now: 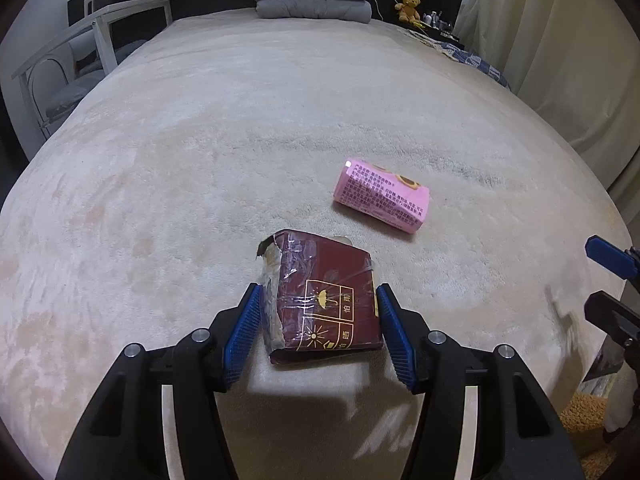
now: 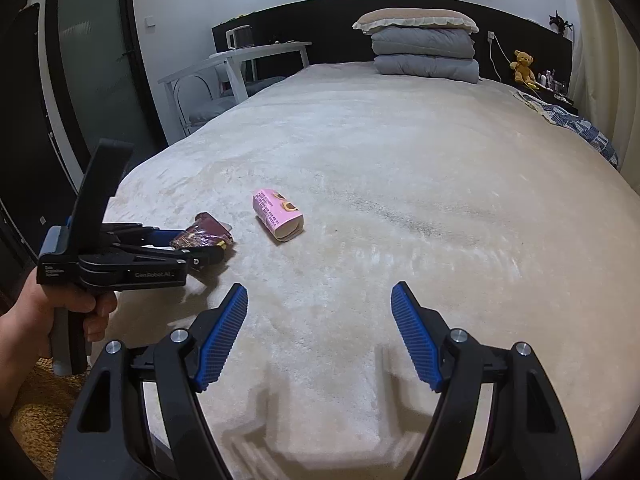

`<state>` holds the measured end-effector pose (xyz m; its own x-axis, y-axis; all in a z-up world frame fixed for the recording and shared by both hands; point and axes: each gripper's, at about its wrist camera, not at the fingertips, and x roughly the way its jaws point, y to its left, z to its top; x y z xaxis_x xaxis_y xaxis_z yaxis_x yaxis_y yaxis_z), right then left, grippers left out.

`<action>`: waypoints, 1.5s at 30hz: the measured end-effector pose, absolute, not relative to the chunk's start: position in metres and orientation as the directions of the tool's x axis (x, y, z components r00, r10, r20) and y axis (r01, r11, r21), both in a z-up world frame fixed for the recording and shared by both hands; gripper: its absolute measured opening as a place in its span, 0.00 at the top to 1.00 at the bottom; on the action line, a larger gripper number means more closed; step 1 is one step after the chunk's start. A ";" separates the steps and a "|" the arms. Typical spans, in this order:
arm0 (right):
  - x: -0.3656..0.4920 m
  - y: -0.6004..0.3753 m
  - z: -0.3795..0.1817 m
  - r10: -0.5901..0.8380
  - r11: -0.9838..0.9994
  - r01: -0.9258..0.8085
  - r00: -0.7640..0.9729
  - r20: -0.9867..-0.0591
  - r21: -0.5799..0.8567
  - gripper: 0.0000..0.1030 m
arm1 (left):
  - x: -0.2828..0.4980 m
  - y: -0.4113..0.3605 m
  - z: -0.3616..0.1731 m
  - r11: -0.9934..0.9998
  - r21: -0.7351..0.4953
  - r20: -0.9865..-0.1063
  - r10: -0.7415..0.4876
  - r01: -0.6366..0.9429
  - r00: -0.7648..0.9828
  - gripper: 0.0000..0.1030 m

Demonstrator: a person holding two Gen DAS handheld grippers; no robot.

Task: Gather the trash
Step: 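Grasp the dark brown snack packet with the left tool, then grasp the pink cylindrical packet with the right tool while the left tool holds the brown packet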

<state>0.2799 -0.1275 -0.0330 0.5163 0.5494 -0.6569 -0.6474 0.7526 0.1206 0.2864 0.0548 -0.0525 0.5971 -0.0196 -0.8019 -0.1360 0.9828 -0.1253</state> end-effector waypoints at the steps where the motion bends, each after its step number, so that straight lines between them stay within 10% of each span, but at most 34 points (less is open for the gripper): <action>1: 0.281 -0.126 -0.034 0.547 0.755 -0.645 0.517 -0.658 0.120 0.28 | 0.284 0.057 -0.050 0.981 -0.136 -0.797 -0.026 -0.137 0.604 0.46; 41: 0.373 0.027 -0.090 0.454 0.793 -0.601 0.473 -0.755 0.100 0.23 | 0.165 0.133 0.004 0.939 -0.315 -0.649 -0.107 -0.138 0.753 0.46; 45: 0.374 0.029 -0.091 0.429 0.793 -0.605 0.474 -0.769 0.069 0.46 | 0.161 0.138 0.004 0.934 -0.324 -0.646 -0.102 -0.151 0.756 0.46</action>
<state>0.3743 0.0294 -0.0906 0.4742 0.4287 -0.7690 -0.6051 0.7932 0.0691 0.1608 0.1377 0.0043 0.7562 -0.1020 -0.6463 -0.1508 0.9340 -0.3238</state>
